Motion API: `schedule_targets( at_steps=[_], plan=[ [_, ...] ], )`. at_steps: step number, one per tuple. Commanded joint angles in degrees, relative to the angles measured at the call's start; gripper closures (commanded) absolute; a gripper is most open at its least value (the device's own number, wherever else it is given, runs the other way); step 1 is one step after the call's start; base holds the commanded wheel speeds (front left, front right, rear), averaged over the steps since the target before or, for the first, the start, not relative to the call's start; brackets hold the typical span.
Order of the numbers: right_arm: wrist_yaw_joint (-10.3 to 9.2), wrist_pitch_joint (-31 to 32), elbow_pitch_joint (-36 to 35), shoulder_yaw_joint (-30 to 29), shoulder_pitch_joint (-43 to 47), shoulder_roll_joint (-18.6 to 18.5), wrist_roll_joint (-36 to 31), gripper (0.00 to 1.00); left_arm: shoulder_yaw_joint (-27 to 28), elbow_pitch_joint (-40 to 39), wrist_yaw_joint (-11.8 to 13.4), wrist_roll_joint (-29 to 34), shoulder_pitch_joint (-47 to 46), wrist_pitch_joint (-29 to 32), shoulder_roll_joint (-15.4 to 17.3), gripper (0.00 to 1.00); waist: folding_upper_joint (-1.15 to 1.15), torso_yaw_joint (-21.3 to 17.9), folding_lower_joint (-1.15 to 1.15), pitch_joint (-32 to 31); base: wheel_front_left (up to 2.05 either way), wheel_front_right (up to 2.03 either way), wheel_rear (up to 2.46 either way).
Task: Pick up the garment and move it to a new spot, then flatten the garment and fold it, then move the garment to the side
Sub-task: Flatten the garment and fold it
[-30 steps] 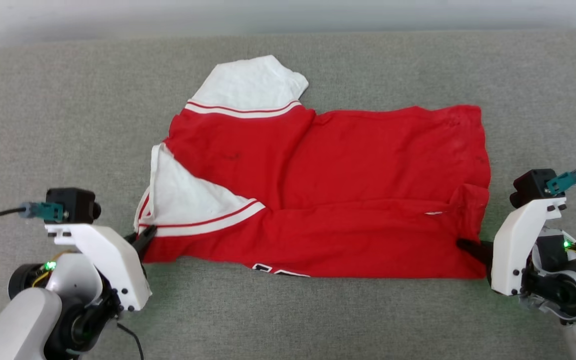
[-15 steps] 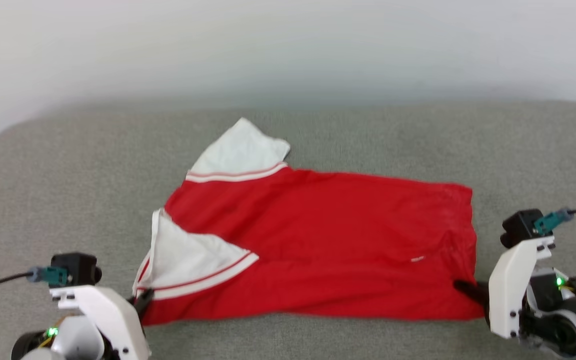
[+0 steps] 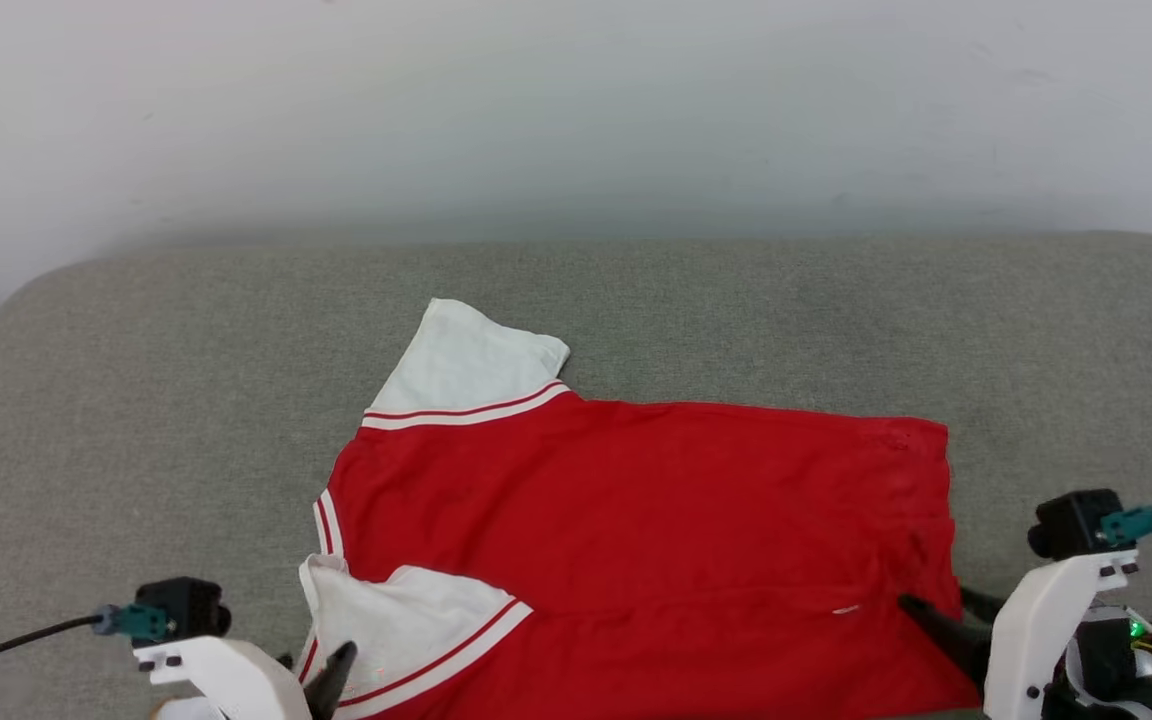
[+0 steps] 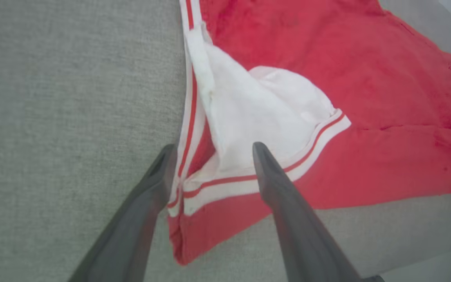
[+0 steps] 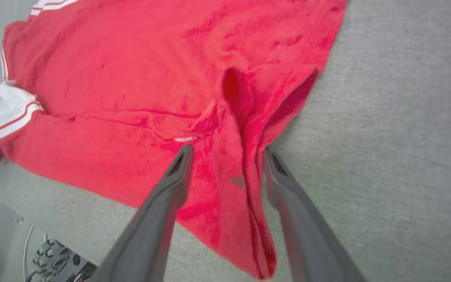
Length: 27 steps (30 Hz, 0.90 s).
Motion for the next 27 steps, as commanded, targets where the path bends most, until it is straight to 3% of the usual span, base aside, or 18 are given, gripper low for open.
schedule_targets(
  at_steps=[1, 14, 22, 27],
  plan=[
    [-0.02, -2.4, 0.1, -0.8, 0.8, 0.5, -0.2, 0.0, 0.8, 0.3, -0.1, 0.7, -1.3, -1.6, -0.2, 0.0, 0.0, -0.4, 0.01, 0.1, 0.0, 0.0, 0.0],
    [-0.02, -25.4, -6.1, -5.3, -0.8, 3.4, -11.2, 0.0, 5.1, 0.0, 1.8, 8.8, -8.8, -15.0, -0.1, 0.0, 0.0, -4.7, 0.01, 0.1, 0.0, 0.0, 0.0],
    [-0.02, -30.1, -13.7, -8.6, -5.2, 6.3, -17.1, 0.0, 6.9, 1.6, 1.0, 12.4, -20.4, -18.7, 0.2, 0.0, 0.0, -7.3, 0.01, 8.1, 0.0, 0.0, 0.0],
    [-0.02, -30.7, -17.6, -9.7, -9.1, 7.6, -18.2, 0.0, 7.7, 4.3, -0.7, 12.4, -30.2, -17.0, 1.2, 0.0, 0.0, -9.1, 0.01, 16.0, 0.0, 0.0, 0.0]
  ],
)
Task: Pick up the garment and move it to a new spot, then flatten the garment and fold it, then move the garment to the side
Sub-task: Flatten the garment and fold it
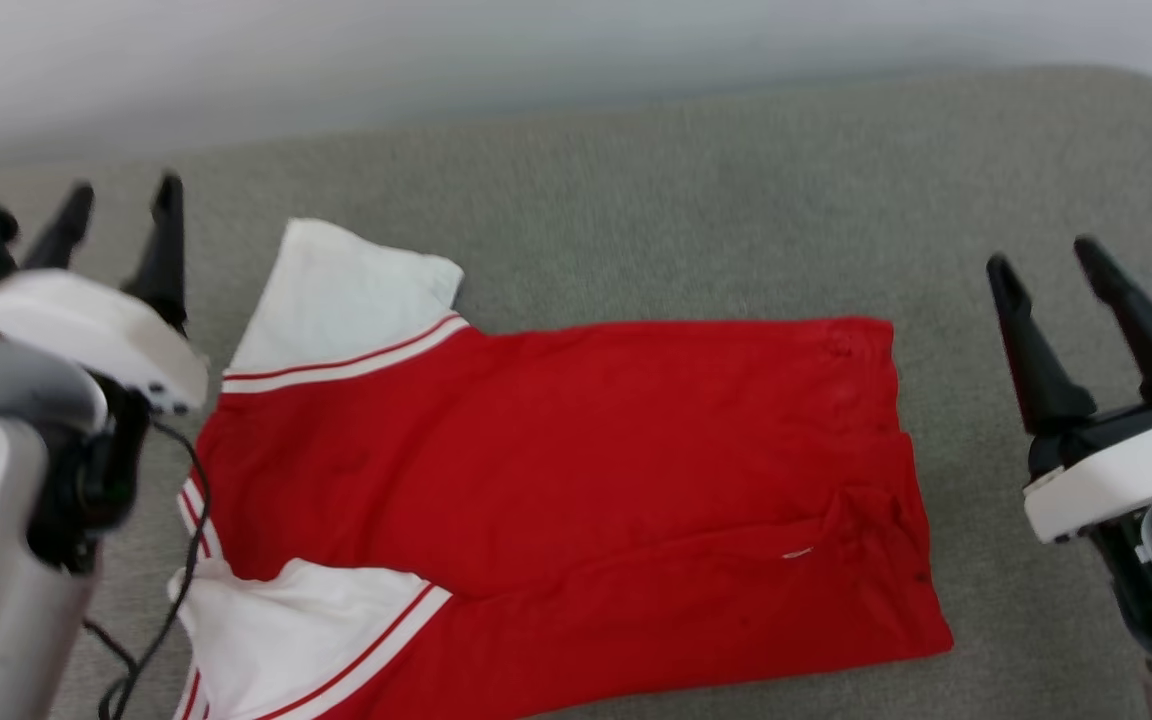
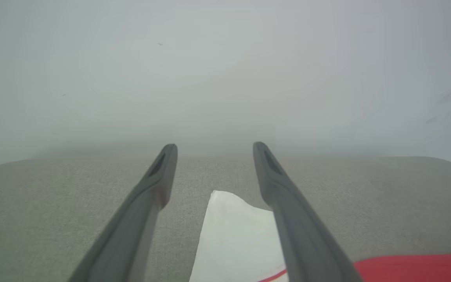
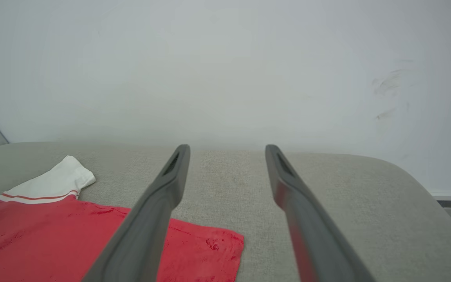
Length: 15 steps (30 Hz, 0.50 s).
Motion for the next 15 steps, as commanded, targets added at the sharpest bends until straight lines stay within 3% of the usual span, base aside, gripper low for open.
schedule_targets(
  at_steps=[1, 7, 15],
  plan=[
    [-0.02, -0.1, -0.9, -0.6, -1.8, 0.5, -0.3, 0.0, 0.1, 1.2, -1.0, -0.6, -3.3, 1.0, 0.2, 0.0, 0.0, -2.2, -0.01, 6.7, 0.0, 0.0, 0.0],
    [-0.02, -0.8, -1.7, -1.1, -5.6, 1.4, -0.7, 0.0, -0.1, 7.9, -6.0, -3.9, -14.2, 9.3, 2.8, 0.0, 0.0, -5.0, -0.01, 13.4, 0.0, 0.0, 0.0],
    [-0.02, -2.1, 0.4, 0.5, -7.8, 2.2, 0.3, 0.0, -2.5, 13.6, -10.1, -8.8, -22.5, 29.5, 9.4, 0.0, 0.0, -8.7, -0.01, 17.9, 0.0, 0.0, 0.0]
  ],
)
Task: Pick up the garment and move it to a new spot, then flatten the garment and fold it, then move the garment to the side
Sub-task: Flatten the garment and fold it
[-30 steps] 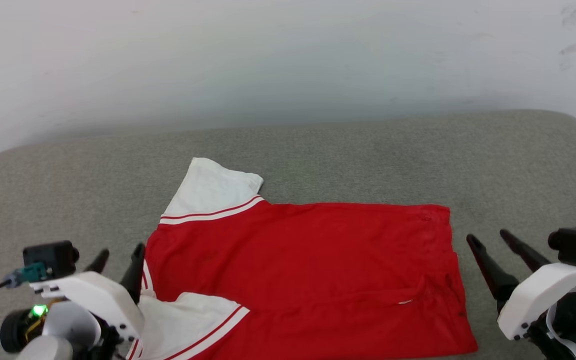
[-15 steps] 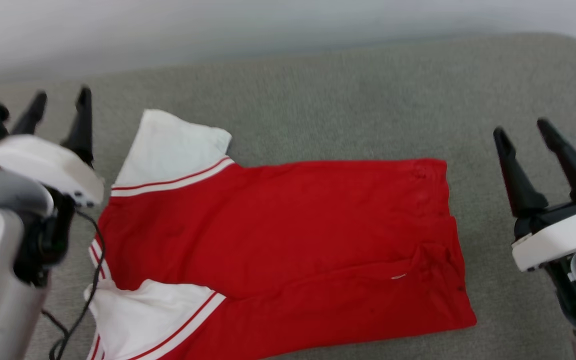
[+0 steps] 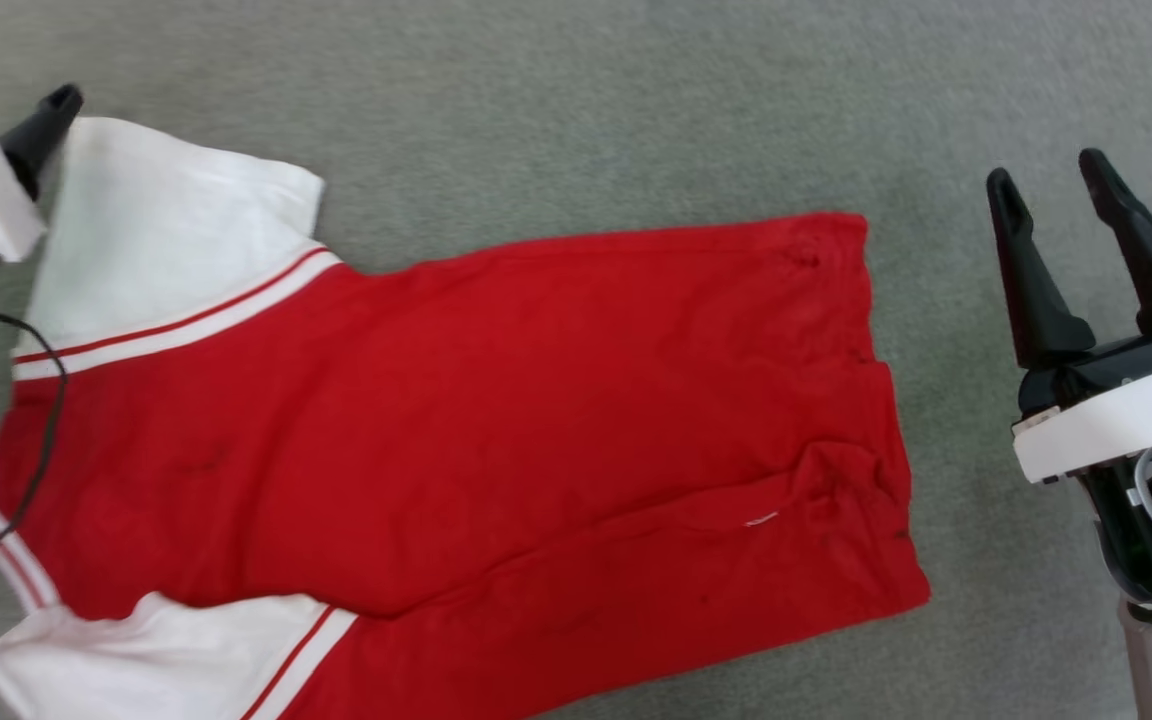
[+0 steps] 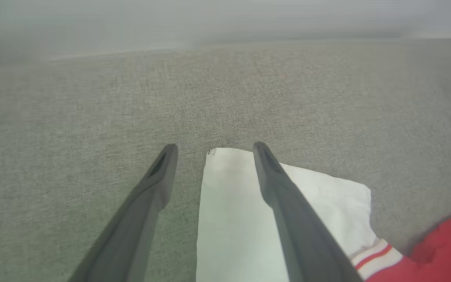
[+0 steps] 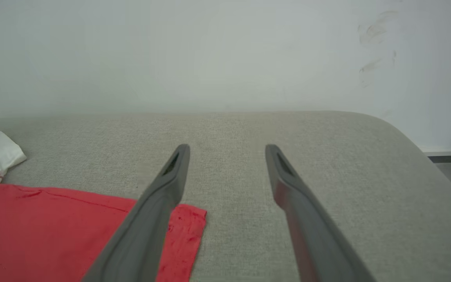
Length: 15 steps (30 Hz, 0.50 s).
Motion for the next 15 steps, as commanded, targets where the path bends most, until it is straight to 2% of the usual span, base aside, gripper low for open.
schedule_targets(
  at_steps=[1, 3, 5, 9, 10, 11, 12, 13, 15],
  plan=[
    [-0.02, -0.5, 0.4, 0.4, -1.2, 0.5, 0.5, 0.0, -0.4, 0.4, -0.1, -1.1, -1.5, 4.1, 1.4, 0.0, 0.0, -2.4, -0.02, 2.5, 0.0, 0.0, 0.0],
    [-0.02, -0.8, 0.8, 0.9, -1.5, 0.8, 0.9, 0.0, -1.1, 0.6, -0.1, -2.0, -2.3, 8.9, 3.1, 0.0, 0.0, -3.2, -0.02, 3.4, 0.0, 0.0, 0.0],
    [-0.02, -1.1, 1.4, 1.2, -1.5, 1.0, 1.2, 0.0, -1.9, 0.7, 1.0, -2.0, -2.6, 12.9, 4.5, 0.0, 0.0, -3.8, -0.02, 4.2, 0.0, 0.0, 0.0],
    [-0.02, -1.5, 2.5, 1.6, -1.8, 1.3, 2.1, 0.0, -3.4, 0.7, 3.2, -3.5, -1.2, 20.3, 5.5, 0.0, 0.0, -4.6, -0.02, 5.5, 0.0, 0.0, 0.0],
    [-0.02, -1.8, 2.7, 1.6, -2.0, 1.2, 2.1, 0.0, -3.9, 0.7, 3.8, -3.9, -0.6, 21.8, 5.3, 0.2, 0.0, -4.8, -0.02, 5.7, 0.0, 0.0, 0.0],
    [-0.02, -1.6, 3.1, 1.6, -2.1, 1.3, 2.4, 0.0, -4.3, 0.7, 4.5, -4.2, 0.1, 23.2, 5.2, 0.53, 0.0, -4.9, -0.02, 5.9, 0.0, 0.0, 0.0],
    [-0.02, -1.6, 3.4, 1.5, -2.2, 1.3, 2.5, 0.0, -4.9, 0.7, 5.0, -4.7, 0.9, 24.6, 4.9, 0.61, 0.0, -5.0, -0.02, 5.9, 0.0, 0.0, 0.0],
    [-0.02, -1.6, 3.4, 1.5, -2.2, 1.3, 2.5, 0.0, -4.9, 0.7, 5.0, -4.7, 0.9, 24.6, 4.9, 0.61, 0.0, -5.0, -0.02, 5.9, 0.0, 0.0, 0.0],
    [-0.02, -1.5, 4.0, 1.5, -2.6, 1.2, 3.1, 0.0, -5.0, 0.3, 5.8, -5.6, 2.0, 25.2, 3.7, 1.0, 0.0, -5.1, -0.02, 6.0, 0.0, 0.0, 0.0]
  ],
)
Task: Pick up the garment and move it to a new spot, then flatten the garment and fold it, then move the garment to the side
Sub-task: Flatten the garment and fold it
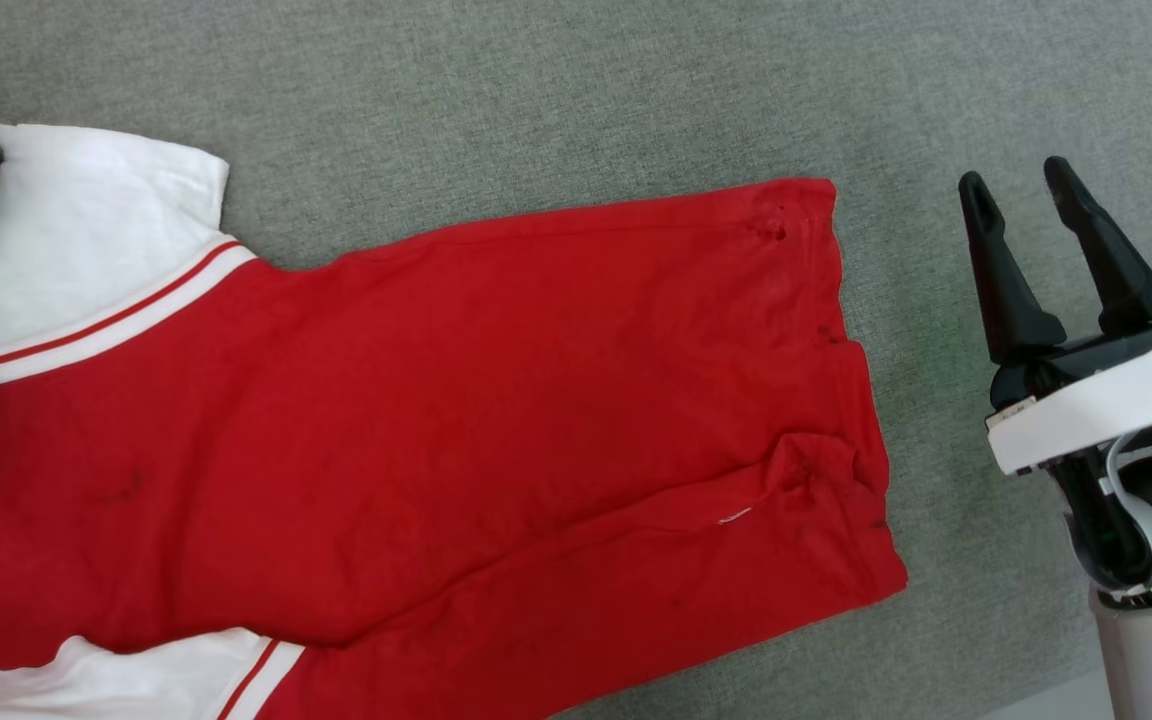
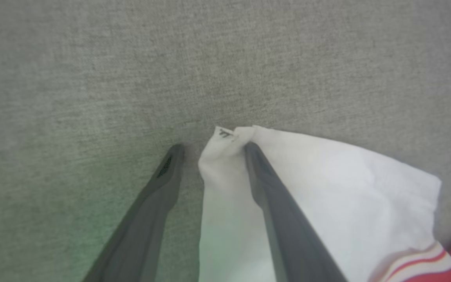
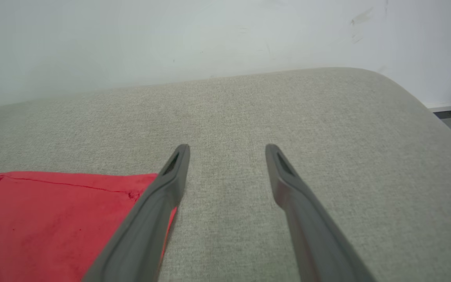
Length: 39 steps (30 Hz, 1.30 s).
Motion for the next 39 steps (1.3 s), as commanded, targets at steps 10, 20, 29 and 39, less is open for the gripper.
schedule_targets(
  at_steps=[10, 20, 29, 39],
  plan=[
    [-0.02, 15.2, 6.4, 3.7, -5.9, -5.7, 10.4, 0.0, -1.7, 3.3, -0.3, 0.3, 4.2, -5.2, -5.8, 1.0, 0.0, 2.7, 0.0, -3.1, 0.0, 0.0, 0.0],
    [-0.02, 36.3, 12.1, 7.5, -13.3, -10.4, 17.1, 0.0, -1.3, 1.4, -2.9, 2.0, -1.9, -11.4, -8.8, 1.0, 0.0, 8.5, 0.0, -3.6, 0.0, 0.0, 0.0],
    [-0.02, 51.1, 18.6, 12.3, -16.0, -10.5, 17.7, 0.6, -1.9, -1.0, -4.2, 3.5, -3.4, -15.3, -10.4, 1.0, 0.0, 12.5, 0.0, -2.4, 0.0, 0.0, 0.0],
    [-0.01, 51.0, 18.2, 12.5, -19.1, -12.1, 16.6, 1.0, -1.7, -0.3, -4.5, 4.0, -1.5, -19.3, -11.7, 1.0, 0.0, 14.2, 0.0, -3.7, 0.0, 0.0, 0.0]
  ],
)
